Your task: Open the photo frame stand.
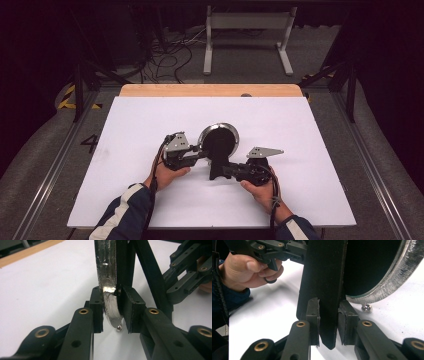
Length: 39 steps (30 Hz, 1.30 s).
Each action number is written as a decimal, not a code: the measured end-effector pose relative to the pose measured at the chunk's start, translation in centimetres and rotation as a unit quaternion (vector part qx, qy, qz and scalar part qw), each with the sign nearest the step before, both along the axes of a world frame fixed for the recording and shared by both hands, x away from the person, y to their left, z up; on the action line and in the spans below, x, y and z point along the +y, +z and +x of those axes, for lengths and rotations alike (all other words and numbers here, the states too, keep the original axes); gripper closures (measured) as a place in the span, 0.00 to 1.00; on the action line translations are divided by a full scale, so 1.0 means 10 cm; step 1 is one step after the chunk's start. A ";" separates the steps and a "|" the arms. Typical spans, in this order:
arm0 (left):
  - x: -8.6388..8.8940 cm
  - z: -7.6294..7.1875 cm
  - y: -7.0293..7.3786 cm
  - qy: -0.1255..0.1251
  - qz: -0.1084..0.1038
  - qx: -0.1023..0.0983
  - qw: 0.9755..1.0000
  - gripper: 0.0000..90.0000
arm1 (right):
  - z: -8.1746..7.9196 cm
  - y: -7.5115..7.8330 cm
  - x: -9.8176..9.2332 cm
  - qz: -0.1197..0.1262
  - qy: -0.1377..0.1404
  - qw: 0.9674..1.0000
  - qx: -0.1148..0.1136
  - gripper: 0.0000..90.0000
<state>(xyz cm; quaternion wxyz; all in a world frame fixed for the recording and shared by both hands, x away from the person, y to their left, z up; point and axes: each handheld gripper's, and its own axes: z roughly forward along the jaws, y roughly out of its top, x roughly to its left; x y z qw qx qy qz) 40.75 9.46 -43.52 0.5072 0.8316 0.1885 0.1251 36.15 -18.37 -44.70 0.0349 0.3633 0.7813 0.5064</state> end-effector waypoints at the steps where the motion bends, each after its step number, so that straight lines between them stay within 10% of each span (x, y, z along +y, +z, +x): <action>1: 0.00 0.00 0.01 0.002 0.003 -0.006 1.000 0.81 | 0.00 0.00 0.00 -0.001 0.001 1.000 -0.001 0.82; 17: 0.04 -0.01 -0.01 0.018 0.019 -0.038 0.999 0.83 | -0.03 -0.01 0.02 -0.008 0.003 1.000 0.000 0.82; 39: -0.05 -0.05 -0.06 0.053 0.060 -0.116 0.990 0.81 | -0.05 -0.02 0.04 -0.048 -0.016 0.999 -0.021 0.86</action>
